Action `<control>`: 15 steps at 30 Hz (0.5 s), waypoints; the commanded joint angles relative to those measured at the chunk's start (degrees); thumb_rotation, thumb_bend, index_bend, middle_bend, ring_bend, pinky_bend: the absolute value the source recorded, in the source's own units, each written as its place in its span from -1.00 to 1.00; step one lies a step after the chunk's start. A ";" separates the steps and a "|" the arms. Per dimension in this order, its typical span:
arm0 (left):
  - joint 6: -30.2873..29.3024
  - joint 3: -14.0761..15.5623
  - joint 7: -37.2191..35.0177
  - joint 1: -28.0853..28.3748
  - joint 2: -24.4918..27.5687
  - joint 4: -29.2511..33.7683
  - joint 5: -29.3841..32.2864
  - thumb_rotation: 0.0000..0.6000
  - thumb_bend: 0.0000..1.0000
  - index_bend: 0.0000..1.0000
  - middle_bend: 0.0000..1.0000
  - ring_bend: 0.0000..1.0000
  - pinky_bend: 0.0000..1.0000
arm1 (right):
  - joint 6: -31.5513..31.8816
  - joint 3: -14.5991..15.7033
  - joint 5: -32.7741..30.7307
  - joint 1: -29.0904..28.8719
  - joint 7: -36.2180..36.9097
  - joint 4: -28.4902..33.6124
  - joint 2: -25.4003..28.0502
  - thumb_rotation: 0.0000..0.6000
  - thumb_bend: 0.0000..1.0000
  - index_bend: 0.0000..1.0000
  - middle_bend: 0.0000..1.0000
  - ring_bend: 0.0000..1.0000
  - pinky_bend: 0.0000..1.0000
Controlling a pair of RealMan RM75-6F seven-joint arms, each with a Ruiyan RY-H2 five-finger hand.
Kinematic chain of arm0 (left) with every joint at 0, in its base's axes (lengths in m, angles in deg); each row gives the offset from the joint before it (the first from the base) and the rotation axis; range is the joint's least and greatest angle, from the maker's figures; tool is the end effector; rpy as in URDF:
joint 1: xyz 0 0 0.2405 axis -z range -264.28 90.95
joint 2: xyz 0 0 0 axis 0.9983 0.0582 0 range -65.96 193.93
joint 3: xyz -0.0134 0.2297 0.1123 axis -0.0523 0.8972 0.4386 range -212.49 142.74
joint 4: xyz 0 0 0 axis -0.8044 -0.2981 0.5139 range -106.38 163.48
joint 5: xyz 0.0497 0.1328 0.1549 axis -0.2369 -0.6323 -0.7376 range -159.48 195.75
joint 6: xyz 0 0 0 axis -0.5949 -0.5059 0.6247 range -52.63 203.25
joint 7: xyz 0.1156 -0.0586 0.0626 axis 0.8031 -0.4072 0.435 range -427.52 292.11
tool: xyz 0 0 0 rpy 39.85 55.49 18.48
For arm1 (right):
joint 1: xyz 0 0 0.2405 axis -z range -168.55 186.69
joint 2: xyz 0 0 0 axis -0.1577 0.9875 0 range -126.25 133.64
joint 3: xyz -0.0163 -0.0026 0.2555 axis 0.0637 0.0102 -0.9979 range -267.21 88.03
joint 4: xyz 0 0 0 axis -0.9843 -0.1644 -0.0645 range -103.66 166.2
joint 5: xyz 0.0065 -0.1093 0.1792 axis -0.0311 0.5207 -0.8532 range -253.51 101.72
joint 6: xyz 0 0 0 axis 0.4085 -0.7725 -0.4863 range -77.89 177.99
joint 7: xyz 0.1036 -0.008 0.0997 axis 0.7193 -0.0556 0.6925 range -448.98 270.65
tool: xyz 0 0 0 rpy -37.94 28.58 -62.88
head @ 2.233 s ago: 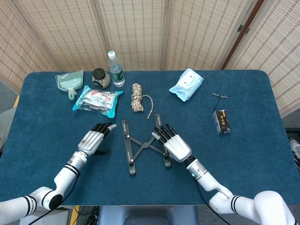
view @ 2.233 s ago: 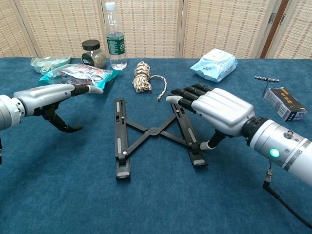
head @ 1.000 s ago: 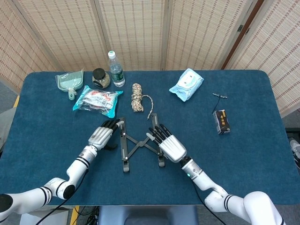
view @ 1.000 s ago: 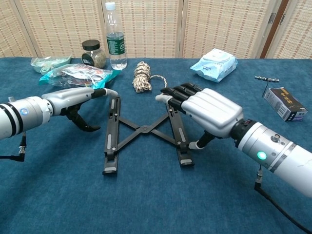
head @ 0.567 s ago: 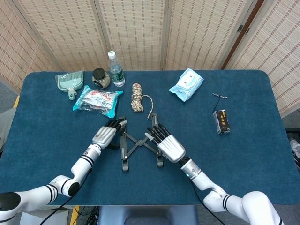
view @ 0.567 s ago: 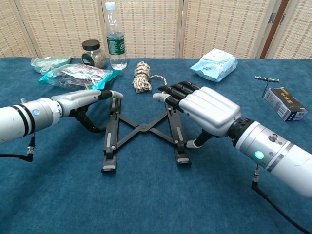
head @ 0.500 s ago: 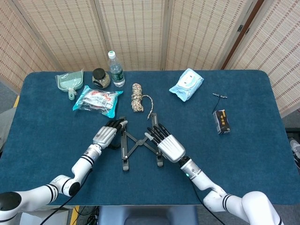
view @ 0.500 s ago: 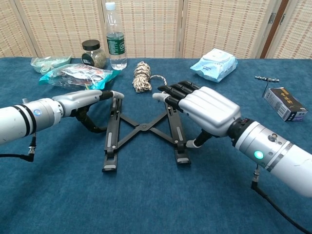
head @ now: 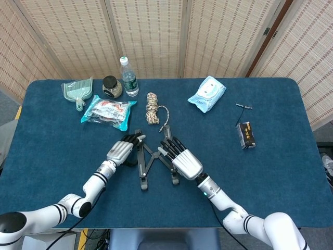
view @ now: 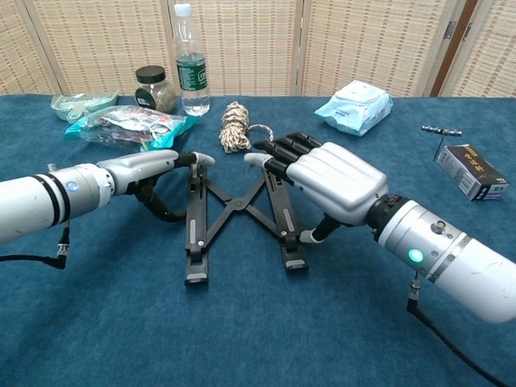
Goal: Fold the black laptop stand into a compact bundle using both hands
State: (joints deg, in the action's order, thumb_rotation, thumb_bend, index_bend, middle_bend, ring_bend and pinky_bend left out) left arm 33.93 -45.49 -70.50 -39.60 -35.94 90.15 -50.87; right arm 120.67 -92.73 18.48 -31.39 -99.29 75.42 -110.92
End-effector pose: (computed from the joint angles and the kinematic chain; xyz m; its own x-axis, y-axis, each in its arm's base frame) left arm -0.1655 0.3772 -0.0739 0.3188 0.4443 0.8372 0.9289 -0.3221 -0.1828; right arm -0.1488 -0.3181 -0.1032 0.5772 0.1185 0.8080 -0.5918 -0.6210 0.5139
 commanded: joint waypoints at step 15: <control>1.07 -0.31 0.74 1.40 0.49 2.26 0.48 1.00 -0.39 -0.93 -1.00 -1.00 -1.00 | 0.25 -0.68 0.18 -1.91 0.48 -2.08 -2.58 1.00 -1.00 -1.00 -1.00 -1.00 -1.00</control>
State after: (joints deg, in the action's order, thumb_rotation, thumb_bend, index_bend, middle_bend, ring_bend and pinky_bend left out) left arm 34.86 -45.80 -69.76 -38.28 -35.58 92.25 -50.44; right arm 120.91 -93.42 18.65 -33.24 -98.88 73.41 -113.44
